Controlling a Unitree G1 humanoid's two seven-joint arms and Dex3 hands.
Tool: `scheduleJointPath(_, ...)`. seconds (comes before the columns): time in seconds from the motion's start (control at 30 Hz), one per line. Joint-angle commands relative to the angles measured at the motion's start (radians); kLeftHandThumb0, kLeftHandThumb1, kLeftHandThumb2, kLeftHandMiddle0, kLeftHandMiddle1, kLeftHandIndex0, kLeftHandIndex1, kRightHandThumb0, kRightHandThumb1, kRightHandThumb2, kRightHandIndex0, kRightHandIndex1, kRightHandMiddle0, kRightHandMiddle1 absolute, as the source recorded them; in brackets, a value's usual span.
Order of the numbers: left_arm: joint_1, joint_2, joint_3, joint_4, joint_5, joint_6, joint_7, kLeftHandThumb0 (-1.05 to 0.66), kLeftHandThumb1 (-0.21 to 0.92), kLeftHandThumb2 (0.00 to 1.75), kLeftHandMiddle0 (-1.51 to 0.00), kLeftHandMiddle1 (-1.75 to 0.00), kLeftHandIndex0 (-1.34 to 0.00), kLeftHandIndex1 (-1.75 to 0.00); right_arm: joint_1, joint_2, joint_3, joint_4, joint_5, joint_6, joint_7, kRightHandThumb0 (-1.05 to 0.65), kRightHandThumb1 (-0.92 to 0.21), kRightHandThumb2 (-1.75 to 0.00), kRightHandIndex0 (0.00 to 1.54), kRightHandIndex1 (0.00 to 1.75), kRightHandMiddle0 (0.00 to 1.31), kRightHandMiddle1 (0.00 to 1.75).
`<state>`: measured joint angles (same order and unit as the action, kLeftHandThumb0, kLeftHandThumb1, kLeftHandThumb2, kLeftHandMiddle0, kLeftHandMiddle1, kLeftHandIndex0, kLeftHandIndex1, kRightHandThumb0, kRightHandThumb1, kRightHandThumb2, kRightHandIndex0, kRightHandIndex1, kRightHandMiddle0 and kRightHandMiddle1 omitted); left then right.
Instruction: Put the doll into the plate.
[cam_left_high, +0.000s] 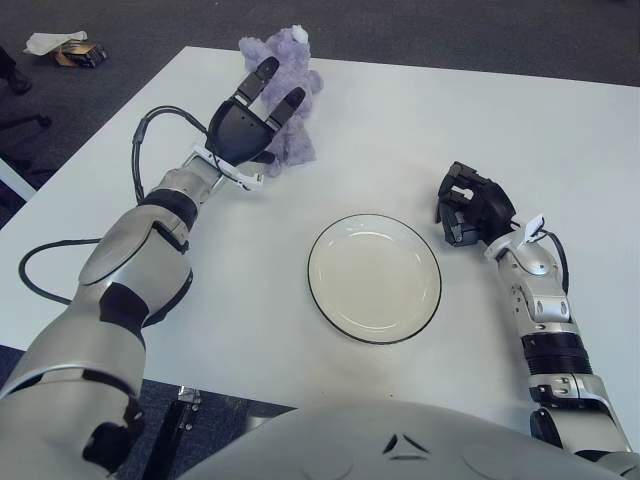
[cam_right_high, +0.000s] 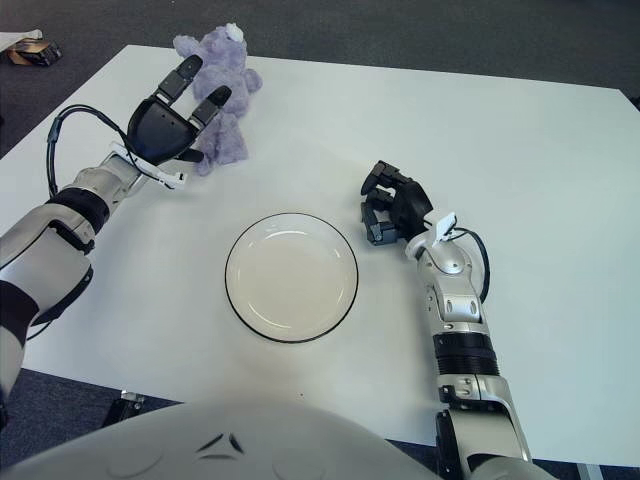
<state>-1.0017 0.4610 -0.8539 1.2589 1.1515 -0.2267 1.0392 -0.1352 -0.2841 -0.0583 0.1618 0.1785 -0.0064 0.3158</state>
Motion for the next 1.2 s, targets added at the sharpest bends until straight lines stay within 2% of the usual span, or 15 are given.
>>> scheduleJointPath(0.0, -0.028, -0.009, -0.015, 0.008, 0.008, -0.006, -0.005, -0.55, 0.75, 0.85, -0.02, -0.01, 0.00, -0.38, 0.075, -0.007, 0.012, 0.084, -0.028, 0.065, 0.007, -0.02, -0.20, -1.44, 0.74, 1.75, 0.49, 1.65)
scheduleJointPath(0.07, -0.029, -0.015, -0.017, 0.010, 0.005, -0.007, -0.022, -0.55, 0.75, 0.84, -0.03, -0.02, 0.00, -0.40, 0.074, -0.009, 0.012, 0.086, -0.030, 0.063, 0.009, -0.02, -0.20, -1.44, 0.74, 1.75, 0.49, 1.65)
scheduleJointPath(0.1, -0.030, -0.018, -0.018, 0.011, 0.004, -0.007, -0.030, -0.54, 0.75, 0.84, -0.04, -0.03, 0.00, -0.42, 0.074, -0.009, 0.012, 0.086, -0.031, 0.063, 0.010, -0.01, -0.21, -1.43, 0.67, 1.75, 0.51, 1.68)
scheduleJointPath(0.23, -0.033, -0.031, -0.028, 0.012, 0.006, 0.004, -0.060, -0.51, 0.69, 0.86, -0.06, -0.04, 0.00, -0.45, 0.073, -0.012, 0.014, 0.086, -0.039, 0.065, 0.007, -0.01, -0.23, -1.42, 0.58, 1.75, 0.54, 1.73)
scheduleJointPath(0.33, -0.034, -0.035, -0.034, 0.012, 0.009, 0.010, -0.069, -0.50, 0.67, 0.87, -0.07, -0.05, 0.00, -0.45, 0.073, -0.012, 0.014, 0.086, -0.040, 0.065, 0.005, -0.01, -0.23, -1.42, 0.65, 1.75, 0.51, 1.69)
scheduleJointPath(0.4, -0.034, -0.040, -0.039, 0.012, 0.012, 0.014, -0.072, -0.49, 0.66, 0.89, -0.07, -0.06, 0.00, -0.44, 0.072, -0.012, 0.013, 0.087, -0.038, 0.065, 0.005, -0.01, -0.24, -1.41, 0.59, 1.75, 0.53, 1.72)
scheduleJointPath(0.67, -0.035, -0.052, -0.062, 0.016, 0.018, 0.022, -0.064, -0.21, 0.58, 1.13, -0.09, -0.12, 0.00, -0.52, 0.070, -0.009, 0.008, 0.093, -0.029, 0.060, 0.012, -0.01, -0.24, -1.41, 0.56, 1.75, 0.54, 1.74)
scheduleJointPath(0.77, -0.037, -0.055, -0.071, 0.018, 0.021, 0.025, -0.061, -0.13, 0.56, 1.22, -0.08, -0.19, 0.00, -0.57, 0.068, -0.008, 0.006, 0.096, -0.027, 0.058, 0.015, -0.01, -0.24, -1.42, 0.56, 1.75, 0.55, 1.74)
scheduleJointPath(0.83, -0.038, -0.056, -0.077, 0.020, 0.025, 0.028, -0.063, -0.08, 0.56, 1.26, -0.03, -0.31, 0.00, -0.62, 0.068, -0.008, 0.005, 0.097, -0.026, 0.058, 0.017, -0.01, -0.23, -1.42, 0.56, 1.75, 0.55, 1.74)
scheduleJointPath(1.0, -0.042, -0.056, -0.088, 0.023, 0.032, 0.042, -0.087, -0.13, 0.58, 1.23, 0.00, -0.41, 0.00, -0.74, 0.067, -0.008, 0.002, 0.100, -0.023, 0.057, 0.024, -0.01, -0.23, -1.42, 0.56, 1.75, 0.55, 1.74)
scheduleJointPath(1.17, -0.044, -0.059, -0.077, 0.025, 0.017, 0.047, -0.166, -0.24, 0.62, 1.15, 0.00, -0.49, 0.00, -0.83, 0.067, -0.009, -0.001, 0.102, -0.023, 0.055, 0.026, -0.01, -0.23, -1.42, 0.56, 1.75, 0.55, 1.74)
